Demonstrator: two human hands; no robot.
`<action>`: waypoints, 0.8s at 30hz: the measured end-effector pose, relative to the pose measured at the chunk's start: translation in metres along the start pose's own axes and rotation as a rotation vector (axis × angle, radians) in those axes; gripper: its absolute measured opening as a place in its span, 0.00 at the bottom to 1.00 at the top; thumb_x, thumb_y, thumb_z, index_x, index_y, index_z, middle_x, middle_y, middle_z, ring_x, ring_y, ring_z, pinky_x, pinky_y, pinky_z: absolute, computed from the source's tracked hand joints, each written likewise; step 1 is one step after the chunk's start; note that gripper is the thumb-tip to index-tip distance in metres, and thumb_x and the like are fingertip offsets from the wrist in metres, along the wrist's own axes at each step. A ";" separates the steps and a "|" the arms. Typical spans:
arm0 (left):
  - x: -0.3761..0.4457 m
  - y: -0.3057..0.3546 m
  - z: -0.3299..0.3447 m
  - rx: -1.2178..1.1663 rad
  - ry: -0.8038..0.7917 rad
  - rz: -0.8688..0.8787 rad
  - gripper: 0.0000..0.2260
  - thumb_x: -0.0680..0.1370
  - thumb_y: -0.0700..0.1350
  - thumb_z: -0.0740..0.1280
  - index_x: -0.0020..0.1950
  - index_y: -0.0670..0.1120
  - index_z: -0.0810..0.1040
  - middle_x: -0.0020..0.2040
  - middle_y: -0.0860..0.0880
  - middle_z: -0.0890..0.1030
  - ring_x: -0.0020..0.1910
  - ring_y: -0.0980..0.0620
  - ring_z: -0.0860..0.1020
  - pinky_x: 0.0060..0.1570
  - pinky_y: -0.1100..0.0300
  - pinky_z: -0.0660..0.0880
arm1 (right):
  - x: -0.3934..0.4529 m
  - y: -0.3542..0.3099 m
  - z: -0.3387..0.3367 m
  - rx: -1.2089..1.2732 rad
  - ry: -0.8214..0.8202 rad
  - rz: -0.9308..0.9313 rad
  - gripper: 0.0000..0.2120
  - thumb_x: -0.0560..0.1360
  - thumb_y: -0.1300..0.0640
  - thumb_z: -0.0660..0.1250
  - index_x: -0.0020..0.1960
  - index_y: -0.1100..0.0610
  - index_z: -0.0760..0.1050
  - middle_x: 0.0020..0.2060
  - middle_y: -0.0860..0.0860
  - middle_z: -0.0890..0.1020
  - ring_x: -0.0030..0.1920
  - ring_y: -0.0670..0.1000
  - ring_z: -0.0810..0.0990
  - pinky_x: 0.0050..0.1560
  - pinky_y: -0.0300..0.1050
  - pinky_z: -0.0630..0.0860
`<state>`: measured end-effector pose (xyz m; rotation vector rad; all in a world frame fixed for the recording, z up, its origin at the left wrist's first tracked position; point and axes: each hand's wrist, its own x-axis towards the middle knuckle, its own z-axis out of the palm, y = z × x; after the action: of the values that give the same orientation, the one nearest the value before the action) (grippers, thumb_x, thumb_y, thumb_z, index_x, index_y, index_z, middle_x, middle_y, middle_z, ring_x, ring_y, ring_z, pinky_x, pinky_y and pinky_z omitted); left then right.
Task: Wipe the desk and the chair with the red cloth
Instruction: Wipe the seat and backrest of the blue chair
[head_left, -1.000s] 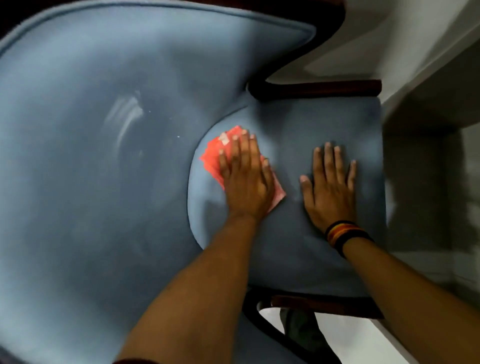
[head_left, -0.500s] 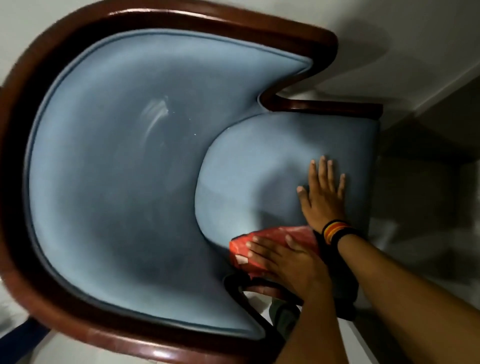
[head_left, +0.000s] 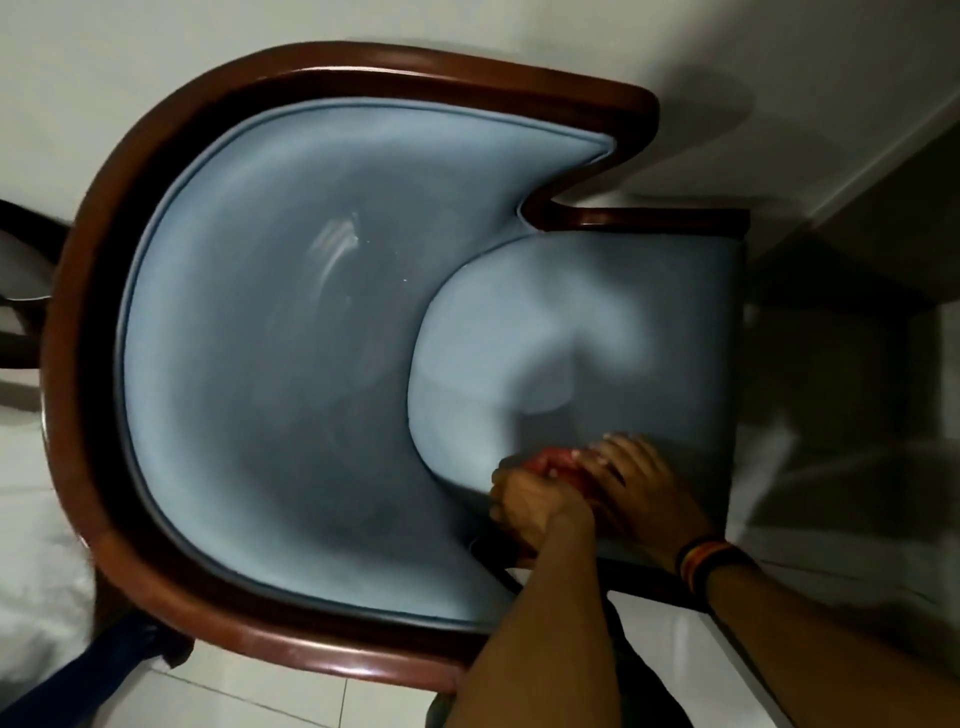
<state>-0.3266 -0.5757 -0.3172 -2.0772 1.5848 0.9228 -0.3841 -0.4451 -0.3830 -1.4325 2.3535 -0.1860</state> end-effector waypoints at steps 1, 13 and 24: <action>0.000 0.000 -0.002 -0.007 -0.077 0.005 0.18 0.82 0.47 0.71 0.69 0.40 0.77 0.68 0.38 0.81 0.70 0.37 0.79 0.67 0.47 0.78 | -0.002 -0.005 -0.001 0.014 -0.041 0.014 0.36 0.67 0.46 0.78 0.72 0.52 0.71 0.61 0.58 0.83 0.60 0.63 0.84 0.62 0.64 0.79; 0.019 0.048 -0.142 0.289 -0.363 0.552 0.26 0.77 0.49 0.78 0.71 0.40 0.78 0.72 0.38 0.79 0.73 0.38 0.78 0.72 0.50 0.75 | 0.001 -0.088 -0.099 1.064 0.099 0.858 0.08 0.74 0.50 0.77 0.48 0.53 0.84 0.43 0.48 0.87 0.44 0.52 0.85 0.45 0.43 0.80; 0.137 0.079 -0.419 1.359 -0.090 1.897 0.20 0.85 0.59 0.57 0.68 0.53 0.82 0.66 0.50 0.85 0.67 0.47 0.83 0.74 0.53 0.72 | 0.077 -0.286 -0.152 0.389 -0.193 0.436 0.29 0.74 0.45 0.60 0.75 0.47 0.64 0.83 0.55 0.51 0.84 0.56 0.49 0.82 0.58 0.52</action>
<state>-0.2658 -0.9645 -0.1037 0.6593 2.5688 -0.0235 -0.2368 -0.6601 -0.1758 -0.7077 2.2472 -0.3446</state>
